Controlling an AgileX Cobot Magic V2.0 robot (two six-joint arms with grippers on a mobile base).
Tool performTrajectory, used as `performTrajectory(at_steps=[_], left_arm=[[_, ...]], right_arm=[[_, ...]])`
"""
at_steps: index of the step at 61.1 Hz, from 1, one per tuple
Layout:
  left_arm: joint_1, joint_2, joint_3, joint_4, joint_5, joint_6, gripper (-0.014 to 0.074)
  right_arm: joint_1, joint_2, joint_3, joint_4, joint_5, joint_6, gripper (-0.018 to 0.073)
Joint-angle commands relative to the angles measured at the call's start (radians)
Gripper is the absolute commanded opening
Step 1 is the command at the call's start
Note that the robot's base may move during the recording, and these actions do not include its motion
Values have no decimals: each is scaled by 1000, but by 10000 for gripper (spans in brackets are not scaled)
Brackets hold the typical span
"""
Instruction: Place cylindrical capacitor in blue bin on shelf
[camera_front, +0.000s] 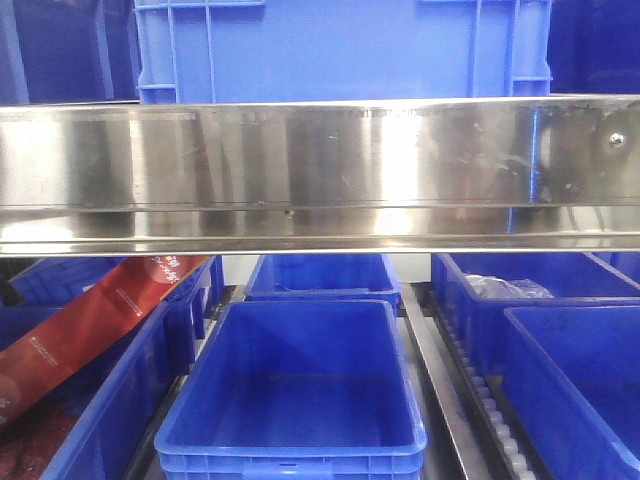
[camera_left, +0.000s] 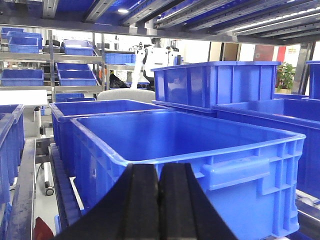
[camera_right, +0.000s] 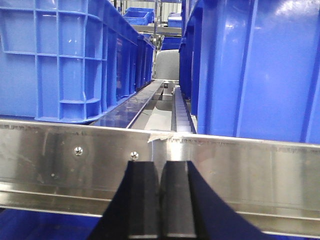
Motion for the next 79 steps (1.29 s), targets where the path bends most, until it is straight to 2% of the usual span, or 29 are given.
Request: performTrajectory(at_steps=[1, 27, 32, 47, 54, 58, 72, 75, 79], left_arm=[[3, -5, 1, -4, -18, 0, -111], [11, -9, 7, -4, -10, 2, -111], [48, -34, 46, -4, -3, 2, -111], [255, -198, 277, 33, -1, -14, -111], [345, -280, 356, 125, 46, -97, -111], [381, -336, 395, 138, 86, -123, -111], [427, -538, 541, 126, 102, -118, -111], [427, -582, 576, 93, 100, -98, -111], [427, -639, 624, 35, 85, -21, -111]], right_arm=[[2, -4, 2, -11, -28, -4, -162], [2, -4, 2, -11, -28, -4, -162], [2, -4, 2, -11, -28, -4, -162], [2, -4, 2, -11, -28, -4, -162], [2, -4, 2, -11, -28, -4, -162], [2, -4, 2, -11, -28, -4, -162], [2, -4, 2, -11, -28, -4, -162], [2, -4, 2, -11, -28, -4, -162], [2, -4, 2, -11, -28, -4, -162]])
